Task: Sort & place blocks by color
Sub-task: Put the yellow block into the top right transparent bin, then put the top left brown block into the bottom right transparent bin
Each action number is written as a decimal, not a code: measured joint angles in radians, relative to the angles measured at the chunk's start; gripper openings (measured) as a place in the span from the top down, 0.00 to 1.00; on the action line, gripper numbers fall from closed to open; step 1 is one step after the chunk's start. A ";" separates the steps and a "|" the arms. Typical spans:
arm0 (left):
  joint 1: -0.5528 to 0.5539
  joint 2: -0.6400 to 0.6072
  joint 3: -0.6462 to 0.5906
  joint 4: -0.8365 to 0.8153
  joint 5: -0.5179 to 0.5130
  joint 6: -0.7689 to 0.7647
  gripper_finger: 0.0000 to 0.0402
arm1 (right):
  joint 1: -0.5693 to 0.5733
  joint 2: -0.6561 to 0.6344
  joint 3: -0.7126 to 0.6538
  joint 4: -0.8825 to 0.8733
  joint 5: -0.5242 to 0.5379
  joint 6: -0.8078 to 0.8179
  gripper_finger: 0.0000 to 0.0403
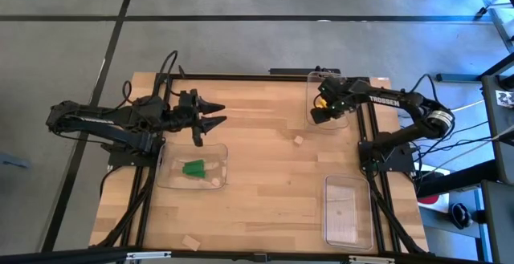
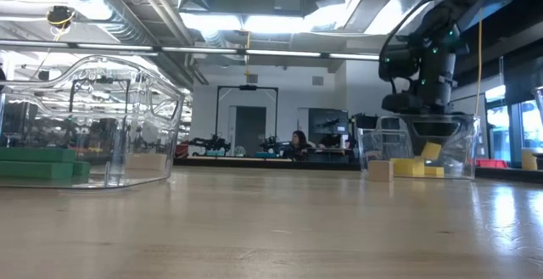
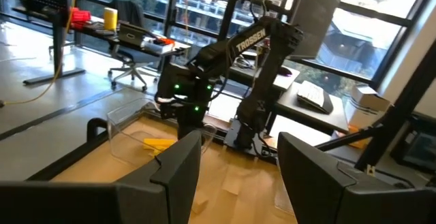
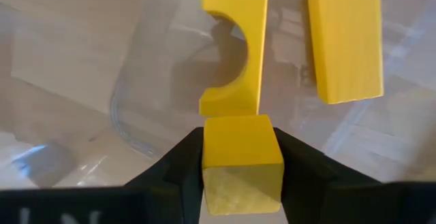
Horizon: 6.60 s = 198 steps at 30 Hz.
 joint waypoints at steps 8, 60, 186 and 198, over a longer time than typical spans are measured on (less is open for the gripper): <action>0.000 0.000 0.000 -0.001 -0.001 0.005 0.54 | -0.001 0.039 0.000 0.003 -0.023 0.003 0.59; 0.000 0.000 0.000 -0.001 0.034 0.008 0.54 | 0.763 -0.477 -0.014 0.803 0.047 -0.321 0.36; -0.057 0.132 -0.080 0.155 -0.054 -0.048 0.70 | 0.776 -0.477 -0.014 0.812 0.133 -0.257 0.36; -0.072 0.133 -0.080 0.160 -0.051 -0.018 0.70 | 0.776 -0.477 -0.014 0.812 0.133 -0.254 0.36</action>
